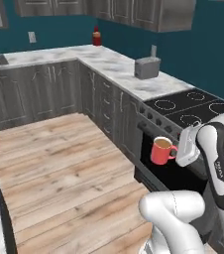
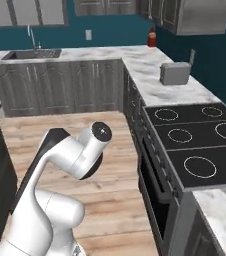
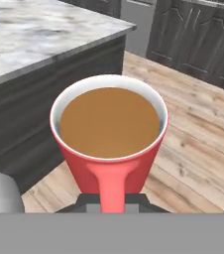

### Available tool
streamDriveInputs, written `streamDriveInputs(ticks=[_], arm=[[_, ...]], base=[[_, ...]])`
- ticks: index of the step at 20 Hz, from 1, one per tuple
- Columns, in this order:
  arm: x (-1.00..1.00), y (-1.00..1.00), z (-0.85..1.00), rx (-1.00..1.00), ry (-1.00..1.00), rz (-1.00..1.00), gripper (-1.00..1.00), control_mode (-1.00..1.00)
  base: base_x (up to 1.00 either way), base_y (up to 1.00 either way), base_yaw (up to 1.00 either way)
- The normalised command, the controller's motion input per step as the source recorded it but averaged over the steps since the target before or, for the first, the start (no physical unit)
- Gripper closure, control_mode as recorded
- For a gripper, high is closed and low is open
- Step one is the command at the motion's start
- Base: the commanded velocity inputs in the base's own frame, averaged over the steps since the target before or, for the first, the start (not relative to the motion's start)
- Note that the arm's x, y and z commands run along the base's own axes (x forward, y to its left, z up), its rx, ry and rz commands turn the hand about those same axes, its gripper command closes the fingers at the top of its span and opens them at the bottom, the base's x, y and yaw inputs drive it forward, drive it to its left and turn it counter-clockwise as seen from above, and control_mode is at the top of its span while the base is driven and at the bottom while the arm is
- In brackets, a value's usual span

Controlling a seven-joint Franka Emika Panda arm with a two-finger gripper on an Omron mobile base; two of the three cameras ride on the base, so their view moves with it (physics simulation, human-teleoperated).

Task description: Pick up the brewed coffee from the coffee machine and place it next to the breakfast plate on the dining counter.

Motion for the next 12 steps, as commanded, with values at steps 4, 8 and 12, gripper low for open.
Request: streamDriveInputs(ticks=[4, 8, 12], arm=[[0.00, 0.00, 0.00, 0.00, 0.00, 0.00, 1.00, 1.00], [0.00, 0.00, 0.00, 0.00, 0.00, 0.00, 1.00, 1.00], [0.00, 0.00, 0.00, 0.00, 0.00, 0.00, 1.00, 1.00]], base=[[0.31, 0.49, 0.68], [0.95, 0.03, 0.53], [0.69, -0.01, 0.63]])
